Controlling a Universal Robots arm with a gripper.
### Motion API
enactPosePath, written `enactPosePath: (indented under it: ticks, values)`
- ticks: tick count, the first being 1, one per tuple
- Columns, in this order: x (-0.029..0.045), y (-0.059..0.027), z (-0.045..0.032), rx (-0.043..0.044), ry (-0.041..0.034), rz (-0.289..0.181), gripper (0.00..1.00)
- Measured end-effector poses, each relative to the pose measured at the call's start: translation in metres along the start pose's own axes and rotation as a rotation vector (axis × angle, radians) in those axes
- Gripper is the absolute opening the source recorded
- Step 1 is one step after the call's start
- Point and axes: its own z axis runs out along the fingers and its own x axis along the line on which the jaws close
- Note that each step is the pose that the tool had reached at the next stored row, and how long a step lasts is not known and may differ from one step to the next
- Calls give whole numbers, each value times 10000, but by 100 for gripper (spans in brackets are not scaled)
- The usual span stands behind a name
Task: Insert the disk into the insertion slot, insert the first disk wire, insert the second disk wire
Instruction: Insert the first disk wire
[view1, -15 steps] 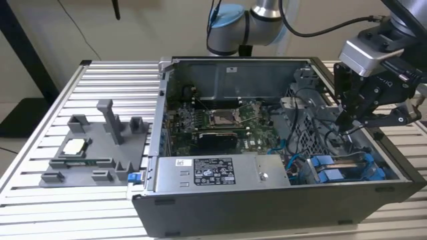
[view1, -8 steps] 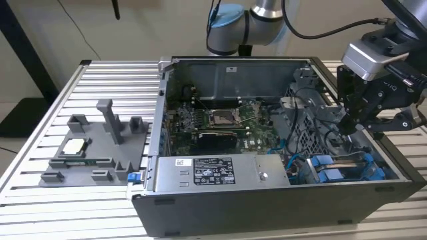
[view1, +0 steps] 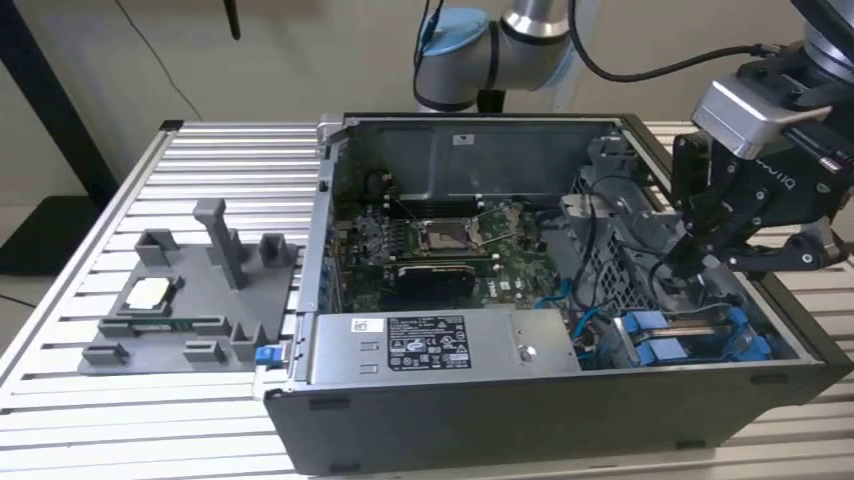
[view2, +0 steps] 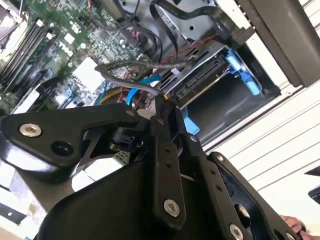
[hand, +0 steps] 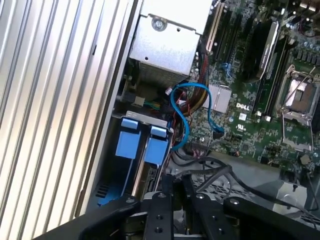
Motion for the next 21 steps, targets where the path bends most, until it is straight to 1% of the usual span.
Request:
enactPosePath:
  ticks: [3, 7, 9, 11, 12, 13, 15, 16, 17, 21]
  values:
    - [6, -3, 43, 27, -2, 255, 19]
    - [13, -4, 98, 101, -10, 879, 19]
    - [18, -9, 125, 118, -13, 1022, 19]
    - [26, -32, 140, 120, -14, 1067, 19]
    - [31, -45, 142, 102, -17, 1074, 19]
    - [35, -55, 142, 35, -28, 1082, 19]
    - [44, -78, 144, -191, -70, 1108, 19]
    - [49, -93, 145, -288, -87, 1120, 19]
    - [53, -107, 145, -341, -99, 1126, 19]
    - [53, -108, 145, -350, -101, 1128, 19]
